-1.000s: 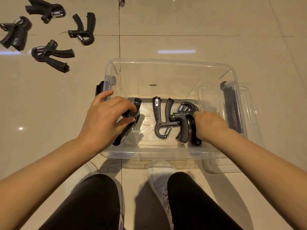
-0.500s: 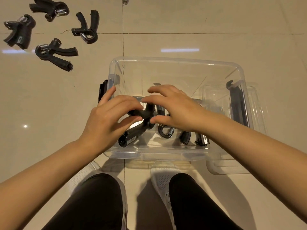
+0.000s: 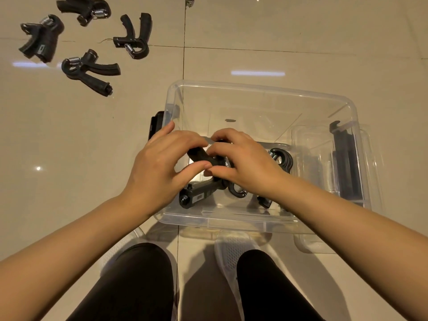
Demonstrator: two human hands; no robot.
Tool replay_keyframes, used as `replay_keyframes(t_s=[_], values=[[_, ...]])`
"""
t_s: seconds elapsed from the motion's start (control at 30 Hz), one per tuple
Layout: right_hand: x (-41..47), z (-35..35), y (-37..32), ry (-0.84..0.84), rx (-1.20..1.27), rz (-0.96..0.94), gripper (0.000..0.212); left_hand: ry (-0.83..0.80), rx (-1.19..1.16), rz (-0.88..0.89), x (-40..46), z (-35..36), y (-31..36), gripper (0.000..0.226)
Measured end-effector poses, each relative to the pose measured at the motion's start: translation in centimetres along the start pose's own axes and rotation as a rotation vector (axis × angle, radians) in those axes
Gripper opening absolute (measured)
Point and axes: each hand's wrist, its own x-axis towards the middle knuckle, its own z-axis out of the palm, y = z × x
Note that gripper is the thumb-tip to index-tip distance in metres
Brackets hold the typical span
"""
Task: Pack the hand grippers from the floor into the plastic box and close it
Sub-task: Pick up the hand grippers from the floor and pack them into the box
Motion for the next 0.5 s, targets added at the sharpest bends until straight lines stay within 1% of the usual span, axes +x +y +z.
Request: replay_keyframes(t_s=[0.1,0.2,0.3,0.4,0.5], values=[[-0.1,-0.2,0.5,0.035,0.047,0.081,0.036,0.057,-0.045,-0.094,0.1,-0.1,0.1,0.036],[0.1,-0.8,0.7,0.098,0.135,0.202,0.033,0.111,-0.091,-0.126,0.0,-0.1,0.1,0.034],[1.1,-1.0,0.9,0.058,0.221,0.383,0.030,0.130,-0.163,-0.165,-0.1,-0.5,-0.1,0.034],[3.0,0.2,0.9,-0.024,0.334,0.528,0.039,0.070,-0.186,-0.215,-1.0,-0.7,-0.6,0.041],[3.9,1.9,0.5,-0.044,0.356,0.539,0.041,-0.029,-0.137,-0.230,-2.4,-0.1,-0.8,0.045]])
